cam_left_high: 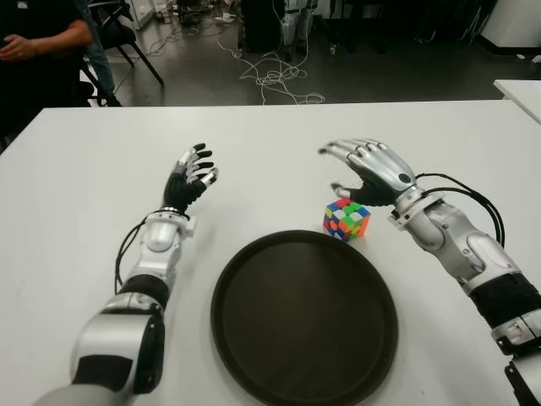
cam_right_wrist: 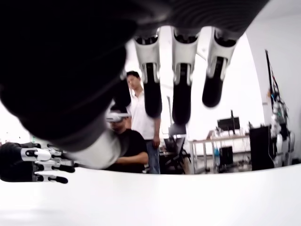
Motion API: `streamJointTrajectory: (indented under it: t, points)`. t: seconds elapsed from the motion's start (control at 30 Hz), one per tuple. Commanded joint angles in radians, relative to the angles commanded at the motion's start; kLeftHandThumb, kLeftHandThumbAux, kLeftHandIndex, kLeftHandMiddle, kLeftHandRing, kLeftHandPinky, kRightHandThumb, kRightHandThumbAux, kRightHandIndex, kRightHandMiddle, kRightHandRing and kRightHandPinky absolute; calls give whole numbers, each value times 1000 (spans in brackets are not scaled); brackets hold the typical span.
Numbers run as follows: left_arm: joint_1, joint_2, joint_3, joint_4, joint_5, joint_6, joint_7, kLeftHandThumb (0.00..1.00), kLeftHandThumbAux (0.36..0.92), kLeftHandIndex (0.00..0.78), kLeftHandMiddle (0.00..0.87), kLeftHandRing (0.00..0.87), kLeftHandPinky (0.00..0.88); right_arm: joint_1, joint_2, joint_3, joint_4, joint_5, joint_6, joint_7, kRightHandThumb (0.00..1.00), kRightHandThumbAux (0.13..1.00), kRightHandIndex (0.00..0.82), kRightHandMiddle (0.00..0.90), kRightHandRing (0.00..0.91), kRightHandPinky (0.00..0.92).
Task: Pick up the Rubik's Cube and put it in the plate
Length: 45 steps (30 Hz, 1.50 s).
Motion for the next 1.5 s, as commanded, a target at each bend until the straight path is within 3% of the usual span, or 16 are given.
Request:
streamJointTrajectory:
  t: [0.4,0.6,0.7,1.3,1.5]
  points:
    - [1,1,1,1,0,-2,4,175,738,130,197,200,215,3,12,-17,29,4,0,-10,0,626,0,0,0,0]
    - [2,1,3,-2,-6,-3,-9,179,746,129,190,199,221,1,15,22,239,-18,-83,-85,0,638,0,0,0,0]
    - [4,1,3,-4,-5,-6,-9,167,744,128,188,198,216,-8,12,33,270,-15,-96,-71,0,640,0,0,0,0]
    - [8,0,4,-3,-3,-9,1,182,738,140,206,211,223,-23,5,37,243,0,-51,31,0,661,0,0,0,0]
    - [9,-1,8,-4,-9,-15,-9,172,736,138,199,208,216,-22,-4,42,213,-12,1,78,0,703,21,27,28,29]
